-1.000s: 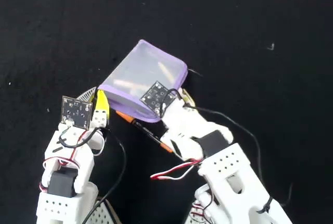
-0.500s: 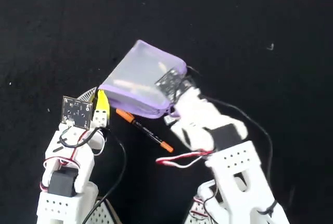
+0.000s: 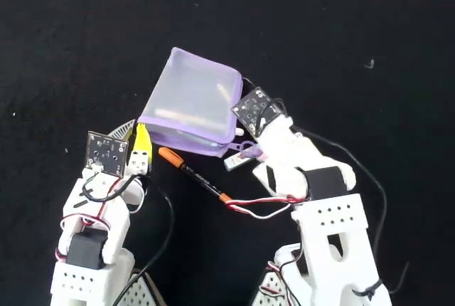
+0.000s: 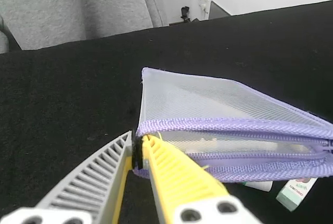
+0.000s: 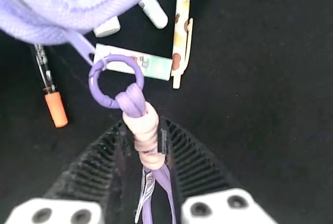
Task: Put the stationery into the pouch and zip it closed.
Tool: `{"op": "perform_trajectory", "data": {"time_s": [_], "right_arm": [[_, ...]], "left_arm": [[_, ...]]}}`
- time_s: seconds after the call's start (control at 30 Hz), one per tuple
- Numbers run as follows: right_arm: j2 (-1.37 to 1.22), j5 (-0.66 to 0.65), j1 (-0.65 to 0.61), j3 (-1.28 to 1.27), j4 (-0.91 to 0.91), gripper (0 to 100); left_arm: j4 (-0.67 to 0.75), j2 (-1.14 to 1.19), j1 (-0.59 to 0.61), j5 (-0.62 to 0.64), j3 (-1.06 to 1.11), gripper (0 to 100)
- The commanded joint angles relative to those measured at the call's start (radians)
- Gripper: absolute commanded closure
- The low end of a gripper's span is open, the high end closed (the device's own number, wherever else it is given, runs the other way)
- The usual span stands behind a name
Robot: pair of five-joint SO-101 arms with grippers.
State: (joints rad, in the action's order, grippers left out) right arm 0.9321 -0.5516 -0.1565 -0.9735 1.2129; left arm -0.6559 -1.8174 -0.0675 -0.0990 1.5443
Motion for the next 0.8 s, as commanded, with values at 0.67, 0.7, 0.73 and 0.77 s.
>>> {"op": "perform_trajectory", "data": {"time_s": [0.67, 0.7, 0.73, 0.77], "right_arm": [[0.295, -0.032, -0.229, 0.107, 0.206, 98.8], [0.295, -0.032, -0.229, 0.107, 0.206, 98.8], [0.297, -0.032, -0.229, 0.107, 0.207, 98.8], [0.297, -0.032, -0.229, 0.107, 0.207, 98.8]], "left_arm": [[0.028, -0.005, -0.130, 0.008, -0.019, 97], [0.028, -0.005, -0.140, 0.008, -0.016, 97], [0.026, -0.005, -0.150, 0.008, -0.016, 97], [0.025, -0.005, -0.157, 0.009, -0.016, 97]]}}
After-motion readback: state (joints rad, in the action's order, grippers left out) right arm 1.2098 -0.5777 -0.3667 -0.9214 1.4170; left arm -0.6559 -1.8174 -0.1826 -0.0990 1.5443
